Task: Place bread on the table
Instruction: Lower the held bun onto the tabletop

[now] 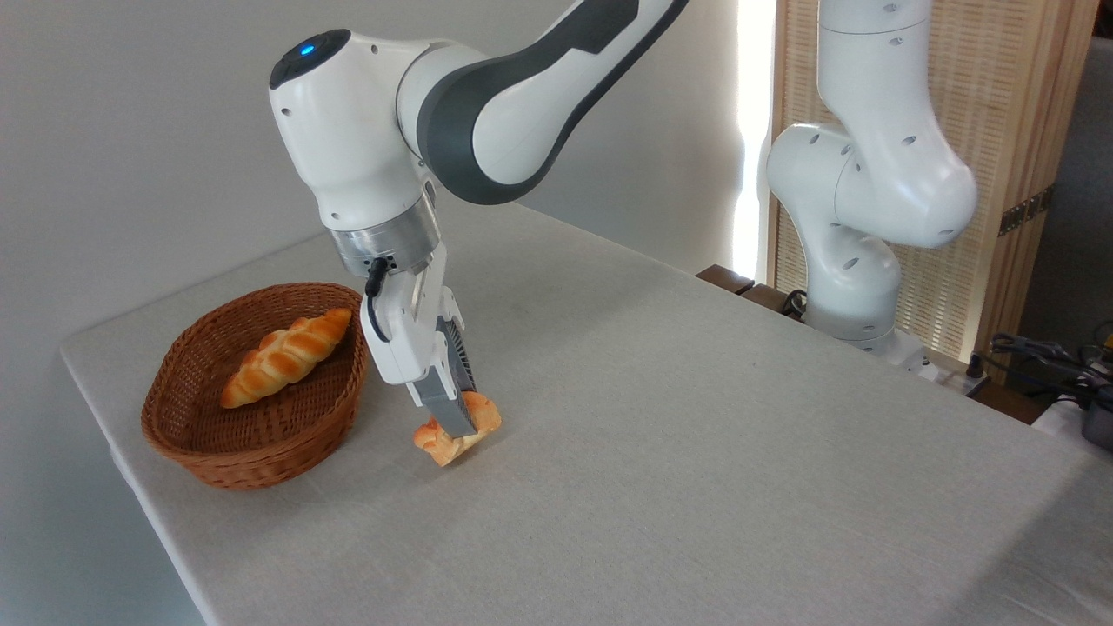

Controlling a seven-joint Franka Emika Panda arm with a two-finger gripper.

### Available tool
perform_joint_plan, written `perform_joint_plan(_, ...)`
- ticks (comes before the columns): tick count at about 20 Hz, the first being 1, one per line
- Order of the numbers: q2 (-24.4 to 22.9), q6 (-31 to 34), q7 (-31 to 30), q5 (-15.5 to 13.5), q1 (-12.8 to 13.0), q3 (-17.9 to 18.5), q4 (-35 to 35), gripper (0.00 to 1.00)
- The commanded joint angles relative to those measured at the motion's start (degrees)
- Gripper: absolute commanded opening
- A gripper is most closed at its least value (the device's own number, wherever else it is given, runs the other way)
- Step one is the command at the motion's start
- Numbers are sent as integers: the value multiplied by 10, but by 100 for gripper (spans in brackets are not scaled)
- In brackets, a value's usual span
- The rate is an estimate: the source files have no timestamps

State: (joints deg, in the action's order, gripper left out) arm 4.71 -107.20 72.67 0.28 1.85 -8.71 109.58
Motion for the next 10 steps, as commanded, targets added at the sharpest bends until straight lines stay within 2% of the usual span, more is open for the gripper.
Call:
perform_joint_plan(1, -7, 16, 6, 8, -1, 4, -2, 100)
perform_joint_plan(10, -13, 21, 6, 5, -9, 11, -13, 100)
